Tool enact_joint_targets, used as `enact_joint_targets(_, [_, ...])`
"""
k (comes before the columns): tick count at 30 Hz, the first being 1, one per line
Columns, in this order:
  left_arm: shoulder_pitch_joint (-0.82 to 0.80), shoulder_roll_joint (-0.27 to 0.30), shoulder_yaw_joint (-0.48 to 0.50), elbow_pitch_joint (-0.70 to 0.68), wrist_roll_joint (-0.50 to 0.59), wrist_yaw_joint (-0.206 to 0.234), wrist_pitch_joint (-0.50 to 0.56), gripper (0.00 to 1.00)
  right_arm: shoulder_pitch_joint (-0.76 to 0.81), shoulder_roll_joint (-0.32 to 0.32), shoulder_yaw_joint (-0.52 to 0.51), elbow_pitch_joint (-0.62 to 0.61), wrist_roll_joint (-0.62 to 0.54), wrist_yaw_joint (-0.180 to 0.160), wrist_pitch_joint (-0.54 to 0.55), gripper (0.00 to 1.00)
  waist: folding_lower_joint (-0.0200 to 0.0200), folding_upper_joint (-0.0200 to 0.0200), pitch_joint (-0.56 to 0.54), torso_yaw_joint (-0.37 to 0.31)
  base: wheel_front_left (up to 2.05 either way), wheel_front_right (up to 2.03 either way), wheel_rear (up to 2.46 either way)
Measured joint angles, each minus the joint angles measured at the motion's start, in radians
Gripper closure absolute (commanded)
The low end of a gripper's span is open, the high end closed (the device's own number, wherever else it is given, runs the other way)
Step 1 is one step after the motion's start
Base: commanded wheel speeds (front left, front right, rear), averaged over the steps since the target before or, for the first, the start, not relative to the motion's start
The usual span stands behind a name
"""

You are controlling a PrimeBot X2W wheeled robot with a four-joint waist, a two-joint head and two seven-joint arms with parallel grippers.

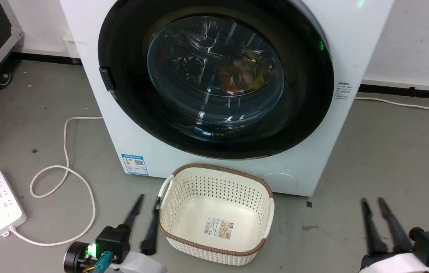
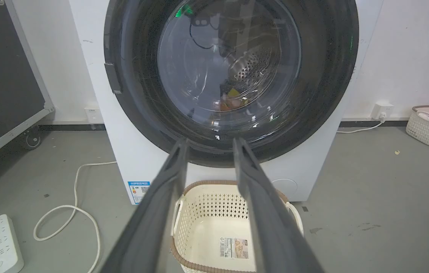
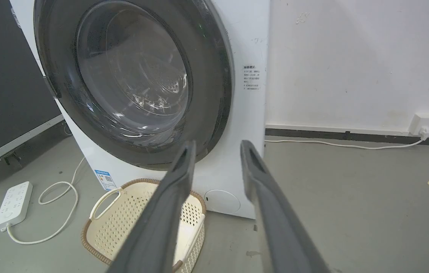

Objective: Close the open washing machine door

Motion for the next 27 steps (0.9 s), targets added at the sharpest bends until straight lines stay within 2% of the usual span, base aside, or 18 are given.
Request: enact_joint_targets(27, [0.0, -0.001, 0.019, -0.035, 0.003, 0.011, 0.045, 1.0, 0.0, 0.0, 0.014, -0.028, -0.018, 0.0, 0.045, 1.0, 0.0, 0.0, 0.004, -0.011, 0.0, 0.0, 0.0])
